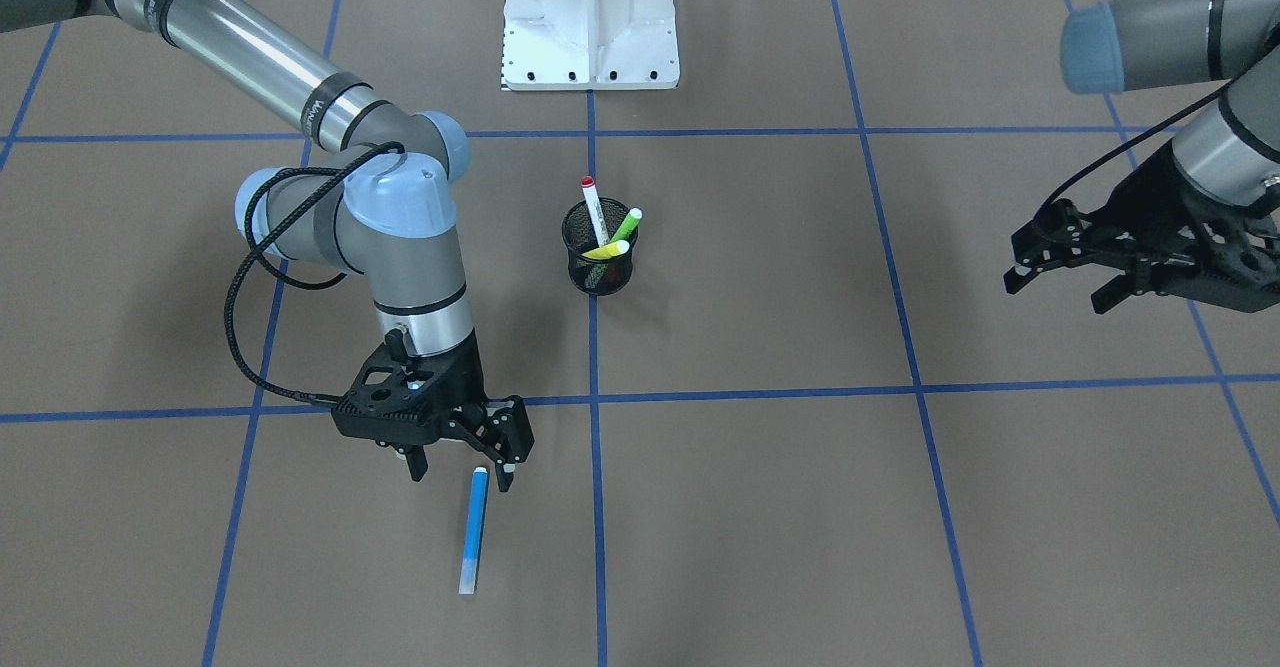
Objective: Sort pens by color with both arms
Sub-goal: 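Release the blue marker on the table while the left arm moves in, then move the left gripper down over the pen cup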
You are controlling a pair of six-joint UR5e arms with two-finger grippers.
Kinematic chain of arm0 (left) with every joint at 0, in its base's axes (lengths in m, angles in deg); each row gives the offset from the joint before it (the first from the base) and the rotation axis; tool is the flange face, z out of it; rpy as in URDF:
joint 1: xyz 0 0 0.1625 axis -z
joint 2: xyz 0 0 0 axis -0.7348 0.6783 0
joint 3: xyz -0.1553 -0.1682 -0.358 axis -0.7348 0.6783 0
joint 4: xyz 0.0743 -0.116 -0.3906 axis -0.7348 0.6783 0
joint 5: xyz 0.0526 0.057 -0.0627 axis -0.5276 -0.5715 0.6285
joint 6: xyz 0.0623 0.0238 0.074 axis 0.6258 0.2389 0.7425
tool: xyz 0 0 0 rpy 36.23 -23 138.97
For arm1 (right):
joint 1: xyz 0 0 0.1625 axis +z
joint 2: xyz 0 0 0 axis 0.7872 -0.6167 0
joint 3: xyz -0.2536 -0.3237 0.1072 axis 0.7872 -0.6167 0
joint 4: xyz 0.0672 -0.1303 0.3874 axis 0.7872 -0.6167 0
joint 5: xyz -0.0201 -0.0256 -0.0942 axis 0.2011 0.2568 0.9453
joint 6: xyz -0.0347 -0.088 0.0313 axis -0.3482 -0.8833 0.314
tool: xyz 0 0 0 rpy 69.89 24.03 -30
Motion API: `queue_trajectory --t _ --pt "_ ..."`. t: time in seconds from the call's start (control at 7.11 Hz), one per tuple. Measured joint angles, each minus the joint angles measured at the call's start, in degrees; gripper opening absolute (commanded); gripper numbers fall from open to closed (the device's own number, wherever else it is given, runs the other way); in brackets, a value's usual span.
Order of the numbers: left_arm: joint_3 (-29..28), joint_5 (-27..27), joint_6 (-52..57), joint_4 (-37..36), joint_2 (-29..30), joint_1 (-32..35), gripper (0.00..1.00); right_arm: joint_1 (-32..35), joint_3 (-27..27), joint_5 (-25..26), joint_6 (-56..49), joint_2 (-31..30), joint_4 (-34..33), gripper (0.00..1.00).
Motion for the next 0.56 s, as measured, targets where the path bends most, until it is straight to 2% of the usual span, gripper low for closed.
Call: queue_trajectory --t 0.28,0.42,0.56 --pt "0.06 -0.71 -13.48 -0.17 5.19 -6.36 1.00 4.61 5.16 -13.54 -6.90 -1.84 -9.66 0.99" --pt "0.03 -2.06 -20.02 -0.25 7.78 -10.22 1.00 6.41 7.13 -18.04 -10.13 -3.22 -13.04 0.99" --pt "-0.06 -3.43 -24.91 -0.32 9.97 -13.96 1.00 7.64 9.41 -20.29 -13.91 -4.93 -16.44 0.99"
